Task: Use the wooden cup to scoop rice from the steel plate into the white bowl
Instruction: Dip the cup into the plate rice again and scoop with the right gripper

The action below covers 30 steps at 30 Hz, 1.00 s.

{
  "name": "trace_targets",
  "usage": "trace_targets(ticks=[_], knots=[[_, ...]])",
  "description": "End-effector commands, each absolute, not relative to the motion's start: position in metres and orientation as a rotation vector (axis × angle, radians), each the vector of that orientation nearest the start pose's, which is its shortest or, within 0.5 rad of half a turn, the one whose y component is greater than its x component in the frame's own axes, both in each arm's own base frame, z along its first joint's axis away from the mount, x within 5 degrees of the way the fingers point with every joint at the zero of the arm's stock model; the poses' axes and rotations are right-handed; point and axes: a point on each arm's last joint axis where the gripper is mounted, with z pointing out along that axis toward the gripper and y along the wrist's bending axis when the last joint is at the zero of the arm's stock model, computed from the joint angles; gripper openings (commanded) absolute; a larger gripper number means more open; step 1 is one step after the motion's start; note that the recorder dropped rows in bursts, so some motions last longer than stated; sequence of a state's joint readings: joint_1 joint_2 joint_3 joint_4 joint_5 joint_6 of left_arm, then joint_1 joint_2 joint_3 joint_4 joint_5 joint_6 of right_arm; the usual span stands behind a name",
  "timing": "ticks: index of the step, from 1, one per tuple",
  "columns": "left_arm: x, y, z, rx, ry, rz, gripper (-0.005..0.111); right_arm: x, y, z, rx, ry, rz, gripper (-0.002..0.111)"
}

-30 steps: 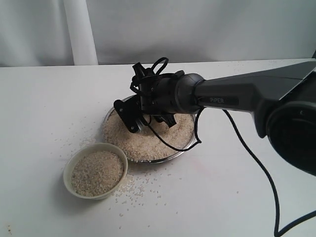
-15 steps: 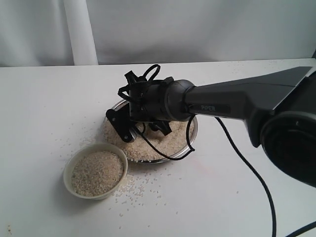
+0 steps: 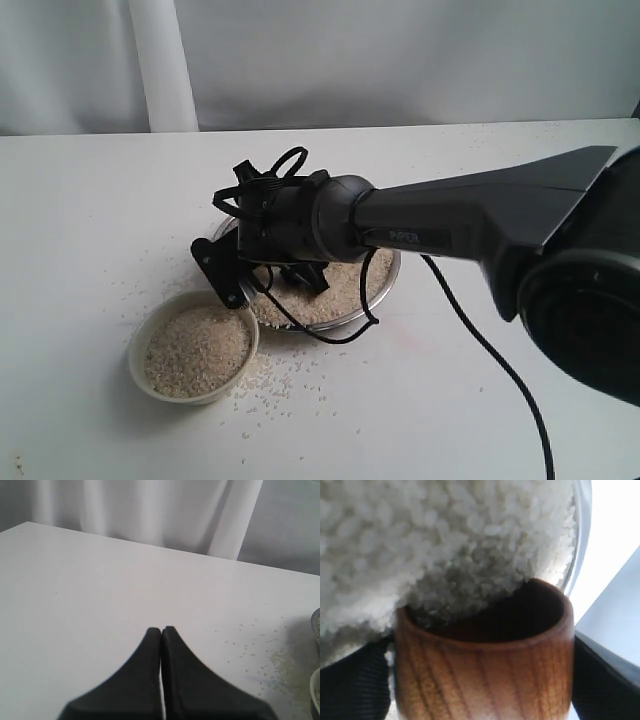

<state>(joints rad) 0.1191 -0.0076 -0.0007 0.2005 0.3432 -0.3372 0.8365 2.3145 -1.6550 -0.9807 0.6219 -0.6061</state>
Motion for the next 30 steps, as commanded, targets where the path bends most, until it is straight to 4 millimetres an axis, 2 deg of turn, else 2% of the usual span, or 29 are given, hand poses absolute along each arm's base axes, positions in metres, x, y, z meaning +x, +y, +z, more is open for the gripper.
trace_targets(ticks=[1, 6, 14, 30], knots=[[0.053, 0.012, 0.183, -0.29, 1.791, 0.033, 0.0, 0.354, 0.338, 0.142, -2.225, 1.244, -0.837, 0.0], [0.053, 0.012, 0.183, -0.29, 1.791, 0.033, 0.0, 0.35, 0.339, 0.142, -2.188, 1.353, -0.721, 0.0], [0.053, 0.012, 0.183, -0.29, 1.791, 0.033, 0.0, 0.346, 0.345, 0.139, -2.129, 1.42, -0.583, 0.0], [0.053, 0.012, 0.183, -0.29, 1.791, 0.033, 0.0, 0.356, 0.329, 0.134, -1.949, 1.731, -0.355, 0.0]])
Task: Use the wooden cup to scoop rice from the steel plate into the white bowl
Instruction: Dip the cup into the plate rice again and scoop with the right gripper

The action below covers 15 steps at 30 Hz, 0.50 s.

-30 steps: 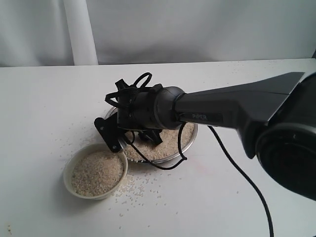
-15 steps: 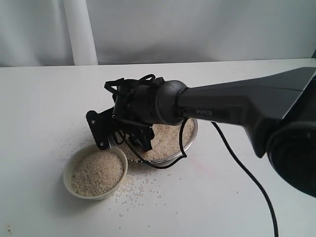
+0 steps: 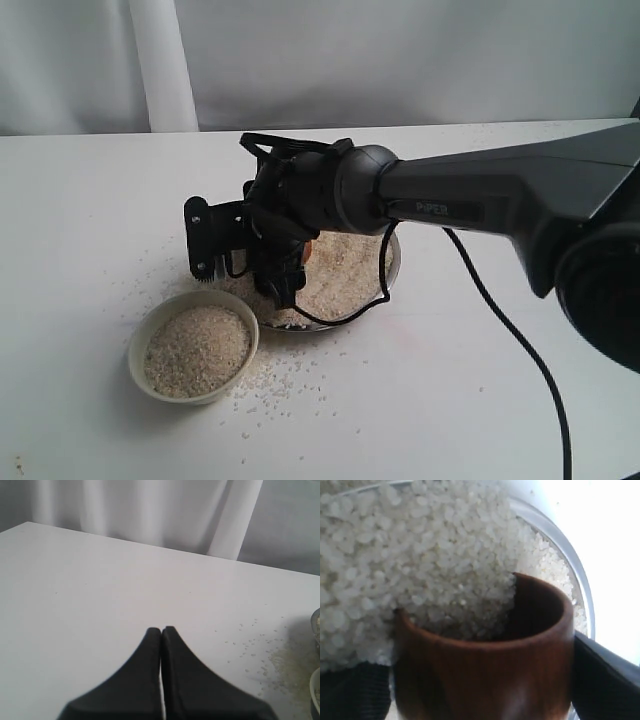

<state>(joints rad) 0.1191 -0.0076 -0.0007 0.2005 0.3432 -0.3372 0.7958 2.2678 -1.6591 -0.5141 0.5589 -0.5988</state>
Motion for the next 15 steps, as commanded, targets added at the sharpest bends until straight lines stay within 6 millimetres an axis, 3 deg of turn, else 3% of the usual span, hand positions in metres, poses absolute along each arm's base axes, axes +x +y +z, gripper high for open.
trace_targets(ticks=[1, 15], knots=[[0.0525, 0.0121, 0.1834, -0.29, 1.791, 0.033, 0.0, 0.356, 0.3291, 0.1338, -1.947, 1.734, -0.351, 0.0], [0.0525, 0.0121, 0.1834, -0.29, 1.791, 0.033, 0.0, 0.3529, 0.3338, 0.1332, -1.879, 1.791, -0.24, 0.0]])
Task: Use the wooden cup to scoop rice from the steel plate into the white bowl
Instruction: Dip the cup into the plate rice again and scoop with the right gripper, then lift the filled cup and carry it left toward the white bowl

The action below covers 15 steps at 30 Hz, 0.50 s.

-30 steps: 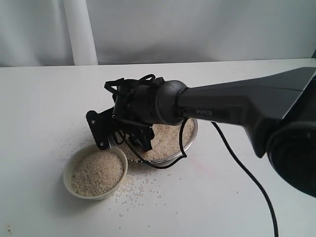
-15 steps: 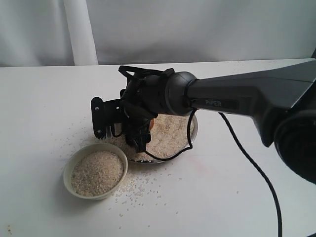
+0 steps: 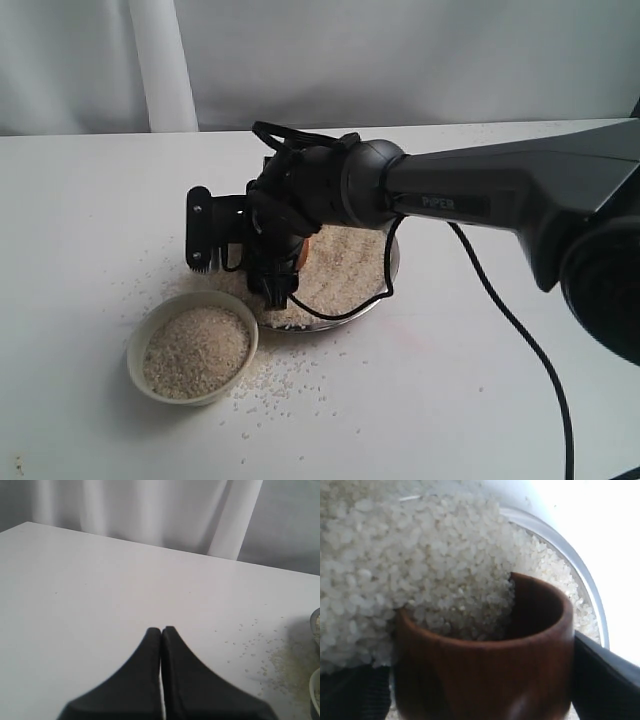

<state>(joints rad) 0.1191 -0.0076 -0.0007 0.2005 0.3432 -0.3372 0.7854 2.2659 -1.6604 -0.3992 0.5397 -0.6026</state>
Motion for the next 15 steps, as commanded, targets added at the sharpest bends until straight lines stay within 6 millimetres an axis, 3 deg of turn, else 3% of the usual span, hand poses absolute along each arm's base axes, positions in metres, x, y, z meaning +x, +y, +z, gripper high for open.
trace_targets(ticks=[1, 15], knots=[[0.053, 0.012, 0.183, -0.29, 1.791, 0.033, 0.0, 0.353, 0.334, 0.133, -1.875, 1.796, -0.233, 0.0], [0.053, 0.012, 0.183, -0.29, 1.791, 0.033, 0.0, 0.363, 0.324, 0.133, -1.708, 1.94, -0.081, 0.0]])
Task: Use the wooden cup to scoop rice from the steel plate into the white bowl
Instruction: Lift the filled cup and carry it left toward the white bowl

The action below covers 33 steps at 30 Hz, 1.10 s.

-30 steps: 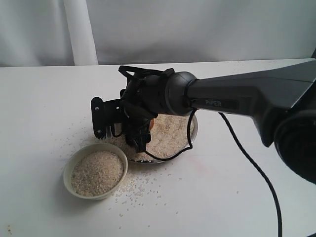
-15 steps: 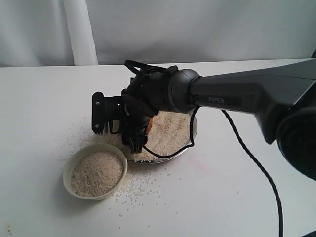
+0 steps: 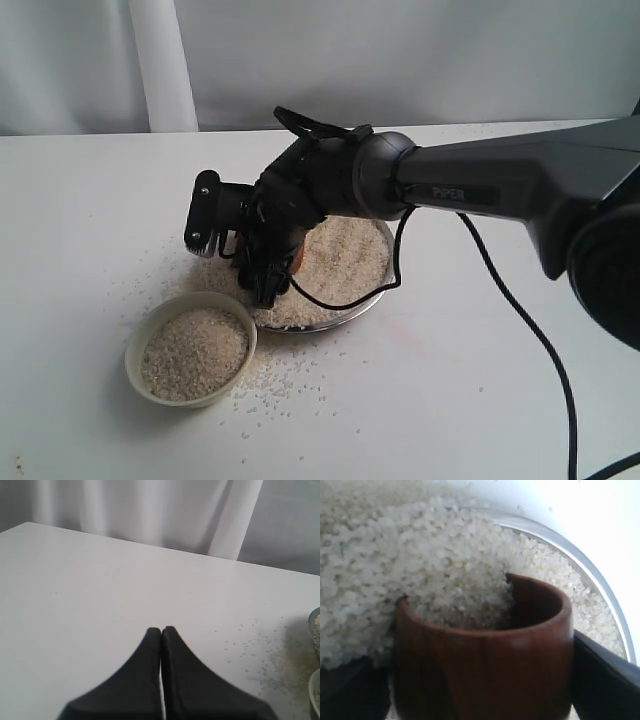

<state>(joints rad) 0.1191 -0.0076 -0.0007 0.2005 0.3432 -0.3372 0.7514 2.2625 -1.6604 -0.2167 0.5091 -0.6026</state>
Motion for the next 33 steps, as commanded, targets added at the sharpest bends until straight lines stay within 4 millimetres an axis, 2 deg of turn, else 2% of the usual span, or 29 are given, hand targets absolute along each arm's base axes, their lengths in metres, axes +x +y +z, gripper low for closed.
trace_targets(ticks=[1, 10, 22, 33], knots=[[0.053, 0.012, 0.183, -0.29, 1.791, 0.033, 0.0, 0.365, 0.323, 0.133, -1.692, 1.952, -0.07, 0.0], [0.053, 0.012, 0.183, -0.29, 1.791, 0.033, 0.0, 0.37, 0.318, 0.134, -1.558, 2.044, 0.054, 0.0], [0.053, 0.012, 0.183, -0.29, 1.791, 0.033, 0.0, 0.377, 0.317, 0.136, -1.409, 2.061, 0.141, 0.0], [0.053, 0.012, 0.183, -0.29, 1.791, 0.033, 0.0, 0.377, 0.29, 0.109, -1.295, 2.075, 0.126, 0.0]])
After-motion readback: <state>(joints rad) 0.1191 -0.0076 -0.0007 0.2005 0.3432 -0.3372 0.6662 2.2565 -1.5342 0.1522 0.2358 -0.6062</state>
